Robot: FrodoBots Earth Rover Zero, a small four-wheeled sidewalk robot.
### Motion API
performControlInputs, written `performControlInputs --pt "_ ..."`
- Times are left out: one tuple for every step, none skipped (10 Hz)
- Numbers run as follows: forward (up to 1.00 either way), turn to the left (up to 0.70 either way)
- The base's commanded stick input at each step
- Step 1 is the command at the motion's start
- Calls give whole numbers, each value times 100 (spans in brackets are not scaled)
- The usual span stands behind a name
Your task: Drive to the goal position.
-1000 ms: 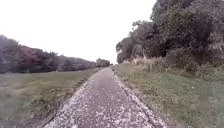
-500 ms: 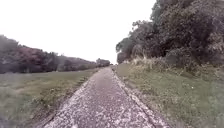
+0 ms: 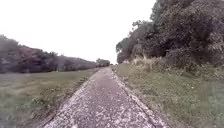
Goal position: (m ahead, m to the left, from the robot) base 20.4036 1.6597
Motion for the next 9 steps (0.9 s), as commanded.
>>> performControlInputs --pt "5 0" --pt "4 0" --pt "1 0" --pt "3 0" --pt "5 0" --pt "5 0" --pt "8 0" --pt "100 0" --pt "100 0"
